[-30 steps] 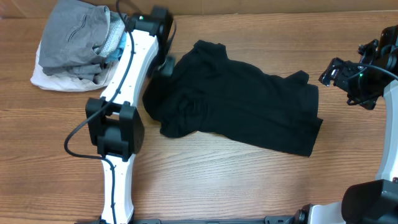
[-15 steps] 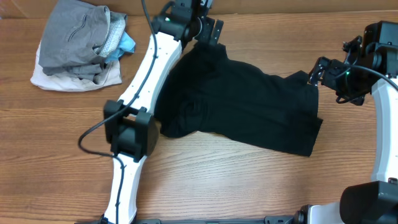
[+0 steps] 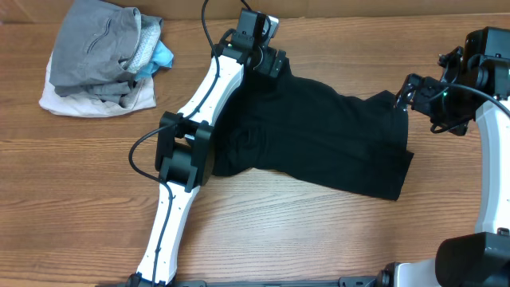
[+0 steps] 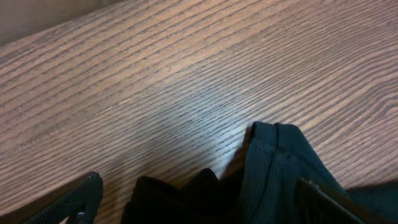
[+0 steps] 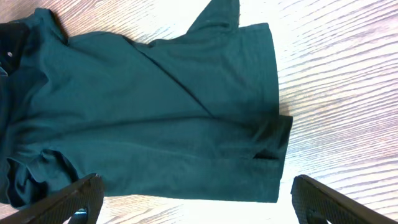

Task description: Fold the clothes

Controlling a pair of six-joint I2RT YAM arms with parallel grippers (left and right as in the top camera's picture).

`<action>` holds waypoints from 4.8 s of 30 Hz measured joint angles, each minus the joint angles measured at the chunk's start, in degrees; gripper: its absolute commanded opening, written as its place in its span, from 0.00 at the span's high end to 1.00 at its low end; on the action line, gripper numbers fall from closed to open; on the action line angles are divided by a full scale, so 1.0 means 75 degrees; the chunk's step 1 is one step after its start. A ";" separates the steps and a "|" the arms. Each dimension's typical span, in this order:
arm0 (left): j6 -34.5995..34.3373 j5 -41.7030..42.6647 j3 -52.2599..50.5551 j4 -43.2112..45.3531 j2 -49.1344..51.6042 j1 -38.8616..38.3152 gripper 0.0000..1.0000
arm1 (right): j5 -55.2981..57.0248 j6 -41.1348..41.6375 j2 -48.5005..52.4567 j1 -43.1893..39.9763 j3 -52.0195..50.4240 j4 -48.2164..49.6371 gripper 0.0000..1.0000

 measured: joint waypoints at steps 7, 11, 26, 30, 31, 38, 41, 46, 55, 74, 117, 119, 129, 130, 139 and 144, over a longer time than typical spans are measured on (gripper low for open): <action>-0.0009 0.0026 0.0000 0.0356 0.0000 0.0000 0.31 | 0.0058 -0.0003 0.0000 0.0000 0.0003 0.0157 0.00; -0.0029 0.0026 0.0000 0.0245 0.0000 -0.0017 0.29 | 0.0085 0.0000 0.0000 0.0000 0.0000 0.0213 0.00; -0.0026 0.0012 0.0000 0.0146 0.0000 -0.0102 0.96 | 0.0090 0.0000 0.0000 -0.0003 0.0000 0.0294 0.00; -0.0029 -0.0131 0.0000 0.0166 0.0000 -0.0102 0.96 | 0.0087 -0.0003 0.0000 0.0000 0.0000 0.0341 0.00; -0.0029 -0.0157 0.0000 0.0163 0.0000 -0.0102 0.96 | 0.0090 -0.0003 0.0000 -0.0003 0.0000 0.0361 0.00; -0.0058 -0.0315 0.0557 -0.0280 0.0000 -0.0102 0.96 | 0.0087 0.0003 0.0050 0.0000 0.0000 0.0959 0.00; -0.0119 -0.0329 0.1177 -0.0650 -0.0070 -0.0102 0.96 | 0.0090 0.0003 0.0172 0.0000 0.0000 0.1247 0.00; -0.0181 -0.0326 0.1684 -0.0851 -0.0504 -0.0157 0.96 | 0.0111 -0.0003 0.0848 0.0000 0.0006 0.1970 0.00; -0.0204 -0.0326 0.1836 -0.1568 -0.0866 -0.0452 0.96 | 0.0175 -0.0006 0.2460 0.0000 0.0006 0.3450 0.07; -0.0204 -0.0391 0.1836 -0.2279 -0.0866 -0.0522 0.96 | 0.0533 -0.0012 0.4543 0.0029 0.0012 0.4380 0.32; -0.0204 -0.0501 0.1842 -0.5251 -0.1099 -0.0277 0.96 | 0.1472 0.0358 0.4523 0.0828 0.3360 -0.1014 0.96; -0.0207 -0.0501 0.1842 -0.5555 -0.1253 -0.0268 0.96 | 0.1384 0.0379 0.4497 0.0828 0.3360 -0.1093 0.96; -0.0294 -0.0501 0.1862 -0.7219 -0.1612 -0.0227 0.96 | 0.1276 0.0402 0.3649 0.0819 0.3144 -0.1495 0.96; -0.0300 -0.0501 0.1862 -0.7289 -0.1612 -0.0227 0.96 | 0.1271 0.0402 0.3541 0.0804 0.3013 -0.1457 0.96; -0.0376 -0.0501 0.1615 -0.7676 -0.1635 -0.0227 0.96 | 0.0877 0.0385 0.3308 0.0259 0.0889 -0.0562 0.96; -0.0376 -0.0501 0.0761 -0.7644 -0.1638 -0.0227 0.96 | 0.0679 0.0318 0.3115 0.0055 -0.0265 -0.0105 0.96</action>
